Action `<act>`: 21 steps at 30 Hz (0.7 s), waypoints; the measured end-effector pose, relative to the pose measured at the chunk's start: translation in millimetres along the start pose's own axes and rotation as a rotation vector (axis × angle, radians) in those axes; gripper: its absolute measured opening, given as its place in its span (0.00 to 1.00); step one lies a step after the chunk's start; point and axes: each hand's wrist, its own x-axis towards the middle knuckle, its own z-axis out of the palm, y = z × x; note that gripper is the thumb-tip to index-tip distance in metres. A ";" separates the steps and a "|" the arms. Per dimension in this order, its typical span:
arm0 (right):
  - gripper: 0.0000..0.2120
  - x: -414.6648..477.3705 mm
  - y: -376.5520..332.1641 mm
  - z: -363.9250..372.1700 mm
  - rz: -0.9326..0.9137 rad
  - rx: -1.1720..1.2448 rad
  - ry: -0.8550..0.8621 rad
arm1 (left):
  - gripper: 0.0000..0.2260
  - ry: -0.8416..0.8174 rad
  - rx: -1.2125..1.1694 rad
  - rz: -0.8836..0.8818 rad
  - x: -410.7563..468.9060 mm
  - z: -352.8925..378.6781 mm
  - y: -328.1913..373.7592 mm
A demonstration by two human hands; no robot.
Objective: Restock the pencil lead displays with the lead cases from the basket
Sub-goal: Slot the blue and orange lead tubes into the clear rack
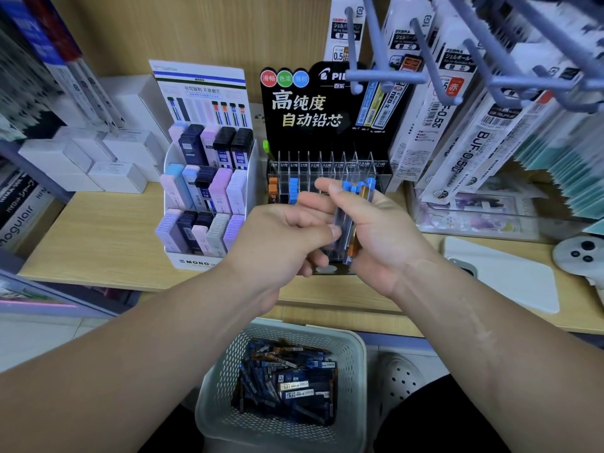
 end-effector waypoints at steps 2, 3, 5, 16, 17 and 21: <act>0.12 1.4 -0.8 -1.6 -0.012 -0.002 0.009 | 0.06 0.038 0.000 0.019 -0.6 -0.6 1.6; 0.12 2.4 -1.0 -2.2 -0.022 -0.014 0.017 | 0.06 0.066 0.028 0.050 -0.8 -1.2 1.9; 0.12 4.6 -0.1 -3.0 -0.037 -0.042 0.039 | 0.06 0.129 0.112 0.135 -0.7 -3.5 1.2; 0.08 15.5 0.4 -12.2 0.021 -0.200 0.221 | 0.08 0.330 0.498 0.433 14.8 -23.6 -9.3; 0.09 14.3 1.3 -11.4 0.008 -0.238 0.202 | 0.08 0.321 0.554 0.493 15.1 -22.4 -11.2; 0.13 10.7 3.2 -8.4 -0.049 -0.332 0.159 | 0.08 0.311 0.734 0.668 14.4 -18.0 -16.0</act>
